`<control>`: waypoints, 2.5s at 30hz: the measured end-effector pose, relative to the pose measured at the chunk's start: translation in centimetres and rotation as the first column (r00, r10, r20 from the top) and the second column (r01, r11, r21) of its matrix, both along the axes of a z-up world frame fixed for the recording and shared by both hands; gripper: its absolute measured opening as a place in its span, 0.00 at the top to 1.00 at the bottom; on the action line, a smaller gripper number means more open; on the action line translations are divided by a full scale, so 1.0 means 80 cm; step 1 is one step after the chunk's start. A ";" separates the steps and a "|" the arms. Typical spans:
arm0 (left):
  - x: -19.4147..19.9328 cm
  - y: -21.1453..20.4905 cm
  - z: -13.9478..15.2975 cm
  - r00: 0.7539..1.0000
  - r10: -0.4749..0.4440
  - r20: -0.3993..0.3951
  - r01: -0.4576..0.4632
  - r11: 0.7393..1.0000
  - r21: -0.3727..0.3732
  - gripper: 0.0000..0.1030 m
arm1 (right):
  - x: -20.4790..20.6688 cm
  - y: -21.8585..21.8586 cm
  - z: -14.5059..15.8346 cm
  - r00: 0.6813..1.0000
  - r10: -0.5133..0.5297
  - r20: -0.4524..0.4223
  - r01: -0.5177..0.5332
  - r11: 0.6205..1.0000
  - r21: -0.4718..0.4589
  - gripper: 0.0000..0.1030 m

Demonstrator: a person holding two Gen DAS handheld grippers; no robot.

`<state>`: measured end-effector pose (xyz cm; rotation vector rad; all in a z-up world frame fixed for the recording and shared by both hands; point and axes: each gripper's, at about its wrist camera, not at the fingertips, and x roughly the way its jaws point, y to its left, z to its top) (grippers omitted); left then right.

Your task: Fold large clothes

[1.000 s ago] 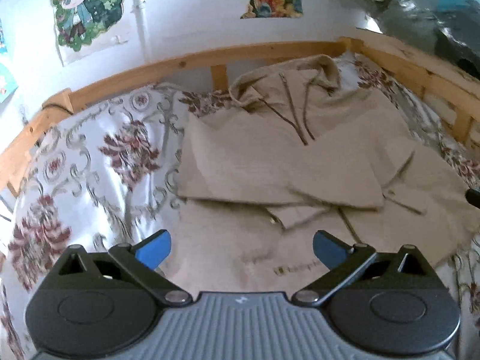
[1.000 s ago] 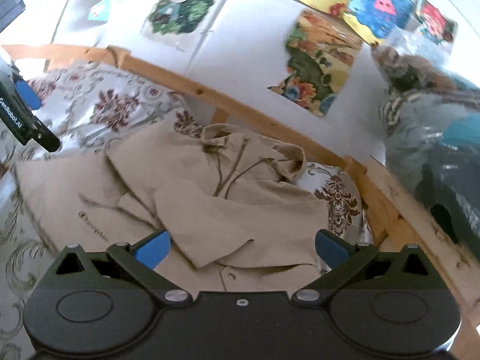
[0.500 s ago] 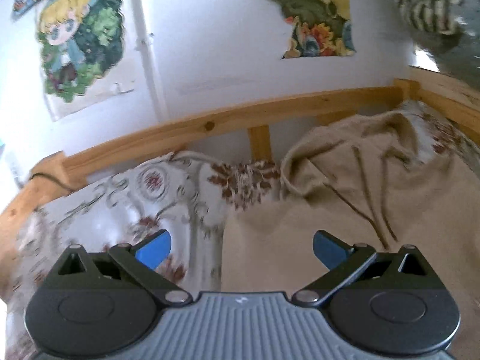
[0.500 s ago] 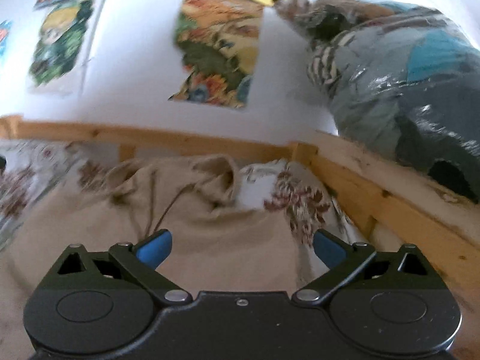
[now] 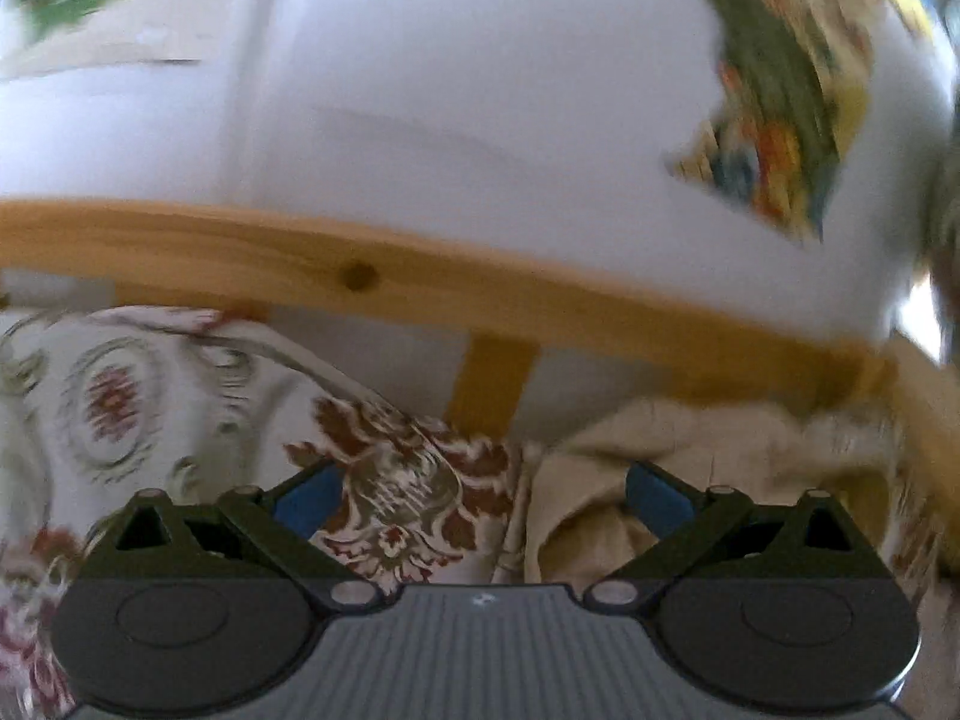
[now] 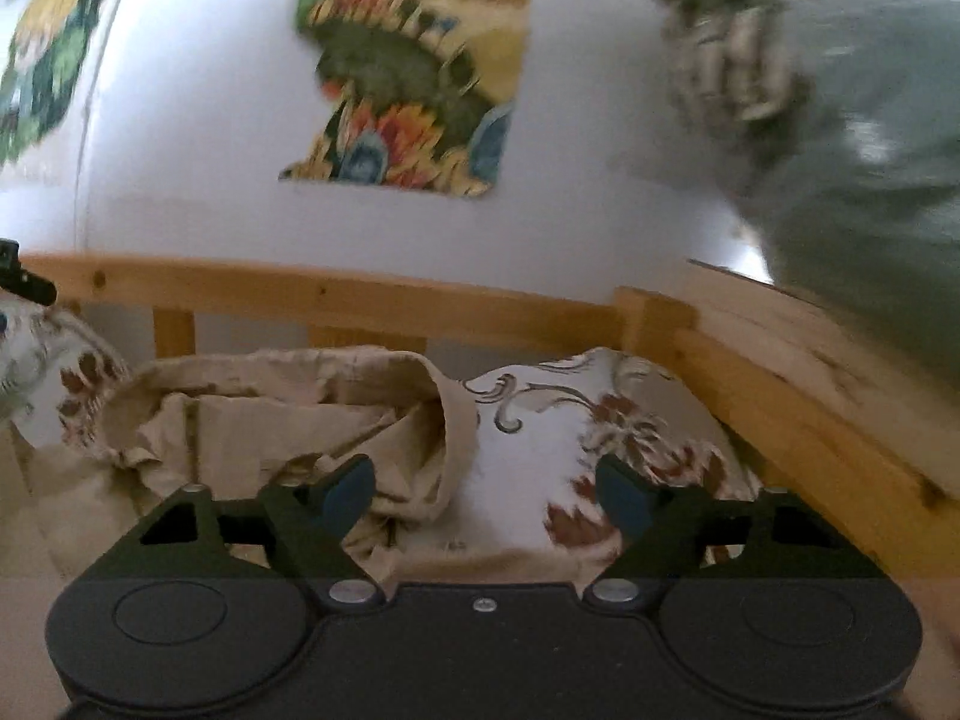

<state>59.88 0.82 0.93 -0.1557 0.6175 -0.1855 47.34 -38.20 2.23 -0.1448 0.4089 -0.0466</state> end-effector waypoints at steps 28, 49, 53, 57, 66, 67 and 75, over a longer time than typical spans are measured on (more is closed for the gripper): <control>-0.035 -0.064 -0.102 0.971 -0.200 0.131 0.153 0.940 0.306 0.97 | 0.025 -0.017 -0.032 0.976 0.209 0.061 -0.205 0.976 -0.068 0.47; -0.062 -0.140 -0.080 0.915 -0.402 -0.048 0.398 0.915 -0.069 0.50 | 0.291 0.135 -0.003 0.830 0.287 -0.479 -0.411 0.895 -0.176 0.79; -0.078 -0.115 -0.079 0.925 -0.380 -0.027 0.370 0.913 -0.174 0.47 | 0.231 0.129 0.024 0.912 0.312 -0.267 -0.372 0.902 -0.219 0.86; -0.118 -0.067 -0.068 0.916 -0.402 -0.001 0.394 0.898 -0.194 0.44 | 0.103 0.133 0.038 0.913 0.405 0.035 -0.353 0.832 -0.429 0.86; -0.191 0.029 -0.060 0.929 -0.369 0.024 0.364 0.901 -0.238 0.31 | -0.133 0.138 -0.043 0.806 0.566 0.175 -0.340 0.684 -0.646 0.86; -0.194 0.035 -0.057 0.933 -0.359 0.025 0.354 0.903 -0.242 0.31 | -0.149 0.138 -0.057 0.799 0.587 0.128 -0.374 0.653 -0.659 0.86; -0.190 0.025 -0.056 0.940 -0.338 0.047 0.335 0.890 -0.309 0.31 | -0.218 0.136 -0.135 0.758 0.618 -0.208 -0.576 0.485 -0.658 0.86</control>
